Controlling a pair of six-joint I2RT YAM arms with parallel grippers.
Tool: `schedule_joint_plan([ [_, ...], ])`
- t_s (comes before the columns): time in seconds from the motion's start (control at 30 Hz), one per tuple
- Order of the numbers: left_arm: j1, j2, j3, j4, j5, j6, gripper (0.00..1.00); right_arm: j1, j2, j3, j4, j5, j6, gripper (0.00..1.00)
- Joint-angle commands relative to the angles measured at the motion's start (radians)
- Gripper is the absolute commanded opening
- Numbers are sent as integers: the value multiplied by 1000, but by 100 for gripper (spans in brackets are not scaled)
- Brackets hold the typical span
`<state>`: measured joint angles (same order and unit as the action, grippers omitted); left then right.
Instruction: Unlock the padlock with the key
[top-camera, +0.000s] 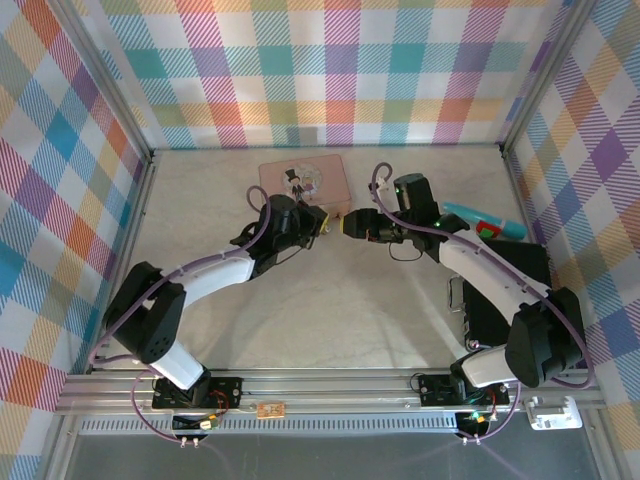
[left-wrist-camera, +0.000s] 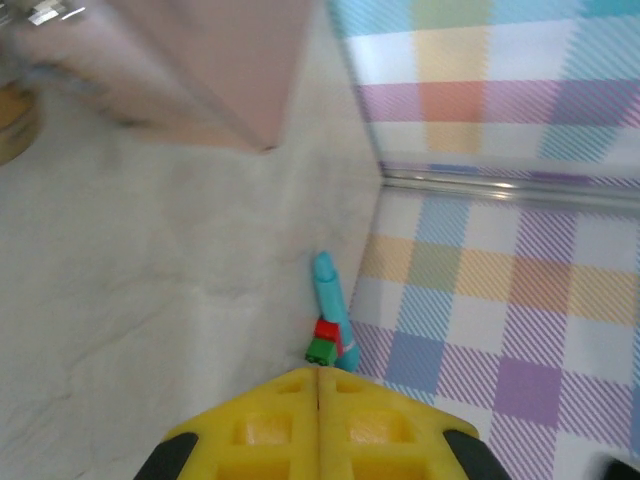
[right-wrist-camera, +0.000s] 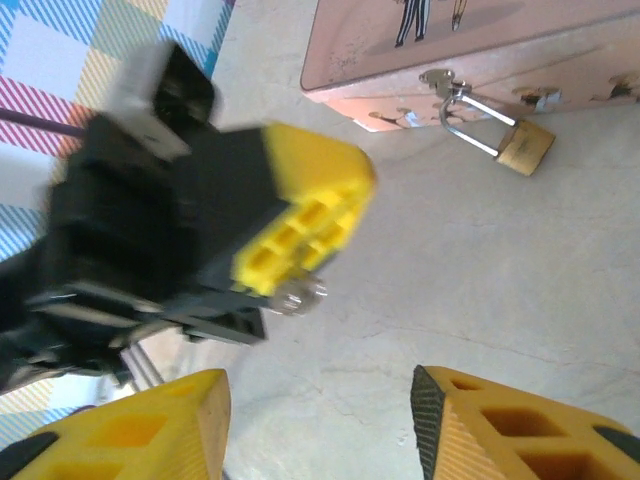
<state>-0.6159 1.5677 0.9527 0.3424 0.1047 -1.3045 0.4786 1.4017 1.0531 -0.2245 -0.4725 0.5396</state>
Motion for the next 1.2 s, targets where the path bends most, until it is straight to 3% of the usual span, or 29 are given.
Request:
schedule_joint_plan([
  [0.0, 8, -46, 7, 66, -23, 225, 0, -2, 3, -51, 189, -94, 121, 48],
  [0.3, 8, -43, -35, 269, 25, 268, 0, -1, 8, -170, 574, -151, 302, 41],
  [0.73, -4, -54, -52, 313, 39, 261, 0, -1, 76, -173, 719, -167, 349, 33],
  [0.9, -7, -63, -54, 310, 39, 262, 0, -1, 93, -169, 742, -180, 357, 22],
  [1.17, -11, -77, -71, 305, 22, 264, 0, 0, 122, -183, 813, -219, 411, 19],
])
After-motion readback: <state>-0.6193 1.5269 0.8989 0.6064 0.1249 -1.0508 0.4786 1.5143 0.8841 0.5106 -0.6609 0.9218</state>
